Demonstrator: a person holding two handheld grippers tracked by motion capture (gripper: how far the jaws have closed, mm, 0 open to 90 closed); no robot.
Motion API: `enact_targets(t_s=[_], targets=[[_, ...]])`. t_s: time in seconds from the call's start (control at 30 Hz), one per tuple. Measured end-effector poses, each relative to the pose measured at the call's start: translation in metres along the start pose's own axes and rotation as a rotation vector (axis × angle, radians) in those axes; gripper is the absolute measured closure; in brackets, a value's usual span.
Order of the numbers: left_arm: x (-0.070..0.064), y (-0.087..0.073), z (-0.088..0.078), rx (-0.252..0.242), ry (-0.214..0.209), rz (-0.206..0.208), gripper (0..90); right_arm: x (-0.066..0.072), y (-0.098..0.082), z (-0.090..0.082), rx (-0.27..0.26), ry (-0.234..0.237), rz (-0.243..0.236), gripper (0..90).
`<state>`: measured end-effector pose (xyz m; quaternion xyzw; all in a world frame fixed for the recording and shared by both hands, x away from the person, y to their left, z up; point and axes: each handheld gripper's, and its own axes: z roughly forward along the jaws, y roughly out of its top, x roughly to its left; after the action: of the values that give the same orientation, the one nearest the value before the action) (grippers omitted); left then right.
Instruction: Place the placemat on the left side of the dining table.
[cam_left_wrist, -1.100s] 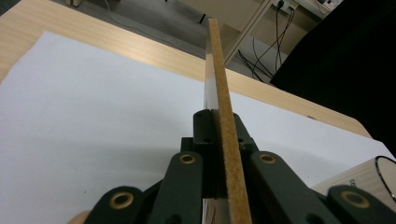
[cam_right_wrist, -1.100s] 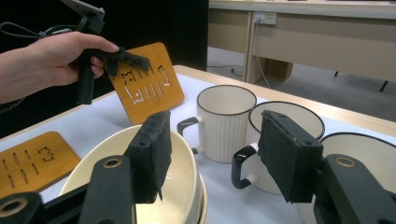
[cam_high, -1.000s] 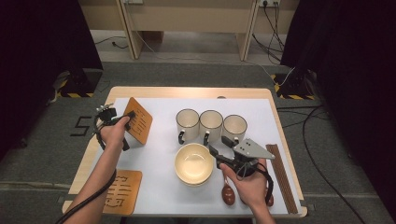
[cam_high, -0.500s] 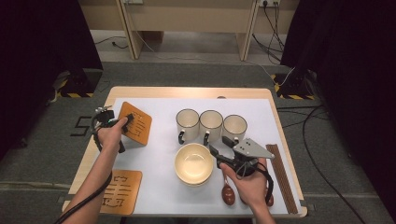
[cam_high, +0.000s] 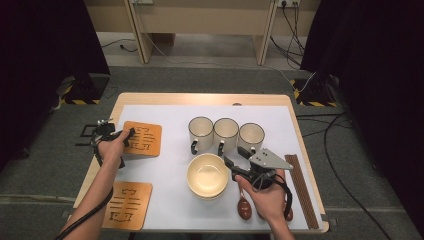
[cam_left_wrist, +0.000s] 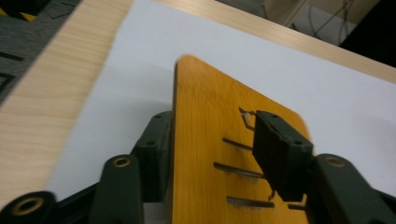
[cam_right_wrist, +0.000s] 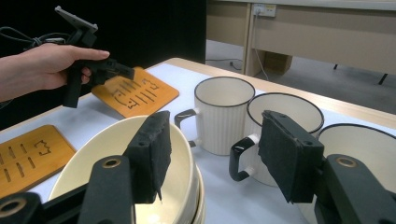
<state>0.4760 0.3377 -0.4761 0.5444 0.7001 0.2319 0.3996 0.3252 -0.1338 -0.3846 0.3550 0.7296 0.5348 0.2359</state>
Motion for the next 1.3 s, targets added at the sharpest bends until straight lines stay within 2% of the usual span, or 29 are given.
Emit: enact_targets(t_s=[0.07,0.17,0.2,0.27,0.3,0.33,0.43,0.53,0.7,1.0,1.3], targets=[[0.002,0.001,-0.002,-0.01,0.008,0.022,45.3,0.0,0.0,0.001,0.002,0.0,0.0,43.8],[0.004,0.001,-0.006,-0.003,0.0,0.032,45.8,0.0,0.0,0.001,0.006,-0.001,0.004,43.9],[0.005,-0.002,-0.012,0.008,-0.012,0.064,48.0,-0.001,0.0,0.001,0.005,-0.002,0.001,44.1],[0.006,-0.009,-0.024,0.038,-0.026,0.094,55.4,-0.002,-0.001,0.0,0.011,-0.004,0.002,44.3],[0.006,-0.009,-0.024,0.038,-0.026,0.094,62.1,-0.002,-0.001,0.0,0.011,-0.004,0.002,44.3],[0.006,-0.016,-0.033,0.067,-0.042,0.125,67.5,-0.003,-0.001,-0.002,0.006,-0.006,0.004,44.8],[0.005,-0.03,-0.047,0.115,-0.074,0.152,75.3,-0.003,-0.001,-0.003,0.007,-0.007,0.006,45.0],[0.004,-0.043,-0.055,0.154,-0.079,0.177,82.0,-0.003,0.0,-0.003,0.006,-0.006,-0.002,45.1],[0.003,-0.049,-0.056,0.214,-0.101,0.197,85.8,-0.002,-0.001,-0.002,0.008,-0.001,0.004,45.1],[0.009,-0.047,-0.053,0.257,-0.06,0.221,89.1,-0.004,-0.001,-0.004,0.005,-0.004,0.003,45.2],[0.01,-0.042,-0.045,0.278,-0.043,0.214,89.1,-0.005,-0.002,-0.004,0.011,-0.004,0.009,45.2]])
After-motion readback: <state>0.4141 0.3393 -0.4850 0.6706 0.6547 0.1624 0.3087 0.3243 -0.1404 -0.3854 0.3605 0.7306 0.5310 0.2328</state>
